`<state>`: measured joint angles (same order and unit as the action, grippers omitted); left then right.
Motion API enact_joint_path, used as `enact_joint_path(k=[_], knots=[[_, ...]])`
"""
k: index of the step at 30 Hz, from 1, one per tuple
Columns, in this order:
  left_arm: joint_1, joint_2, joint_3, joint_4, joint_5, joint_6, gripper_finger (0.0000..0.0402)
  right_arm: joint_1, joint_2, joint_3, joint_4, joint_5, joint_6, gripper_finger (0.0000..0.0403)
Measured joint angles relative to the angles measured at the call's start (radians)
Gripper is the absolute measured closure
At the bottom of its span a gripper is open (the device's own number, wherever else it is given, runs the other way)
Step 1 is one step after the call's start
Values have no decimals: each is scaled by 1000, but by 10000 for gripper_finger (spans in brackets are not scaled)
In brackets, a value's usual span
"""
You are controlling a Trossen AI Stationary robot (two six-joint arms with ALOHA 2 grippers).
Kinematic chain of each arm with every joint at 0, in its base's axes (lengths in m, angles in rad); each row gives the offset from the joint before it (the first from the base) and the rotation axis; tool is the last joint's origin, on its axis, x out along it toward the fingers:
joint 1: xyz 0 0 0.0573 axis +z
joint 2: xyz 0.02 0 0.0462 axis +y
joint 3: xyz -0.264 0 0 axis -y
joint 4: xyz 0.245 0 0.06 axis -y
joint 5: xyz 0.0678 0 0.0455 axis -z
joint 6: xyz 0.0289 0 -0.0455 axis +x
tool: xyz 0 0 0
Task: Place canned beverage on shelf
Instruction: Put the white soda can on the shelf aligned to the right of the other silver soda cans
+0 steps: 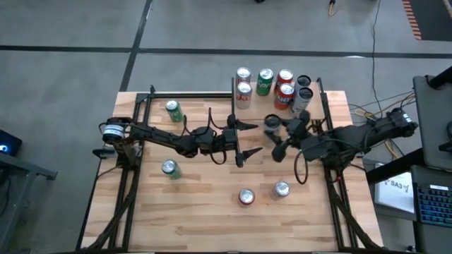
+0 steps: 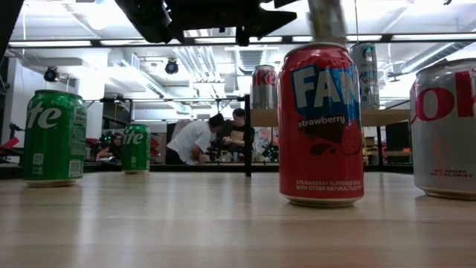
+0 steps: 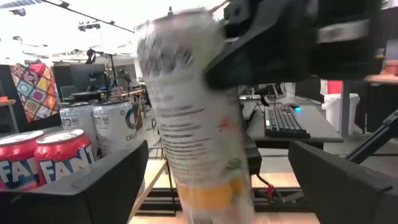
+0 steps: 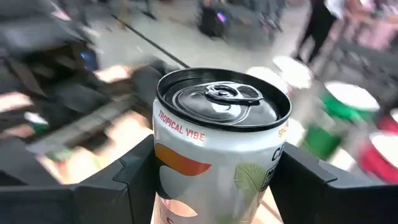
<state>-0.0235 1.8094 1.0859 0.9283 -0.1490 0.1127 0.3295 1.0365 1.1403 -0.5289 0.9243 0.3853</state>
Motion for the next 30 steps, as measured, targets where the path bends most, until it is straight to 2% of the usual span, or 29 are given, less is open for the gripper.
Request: enact_joint_path(k=[5,9,14,19,24,30], knots=[[0,-11,0,-29,-1,2,48,53,-88,-33,-274,94,259,173],[1,-27,0,-49,-16,40,50,121,-152,-94,-370,166,389,173],[2,-53,0,-56,-79,73,50,175,-232,-187,-380,209,374,173],[2,-60,0,-64,-81,80,50,191,-348,-251,-377,227,314,173],[2,-60,-1,-65,-81,79,50,192,-475,-273,-373,246,201,173],[5,-60,-1,-69,-81,78,49,192,-601,-278,-419,230,187,173]])
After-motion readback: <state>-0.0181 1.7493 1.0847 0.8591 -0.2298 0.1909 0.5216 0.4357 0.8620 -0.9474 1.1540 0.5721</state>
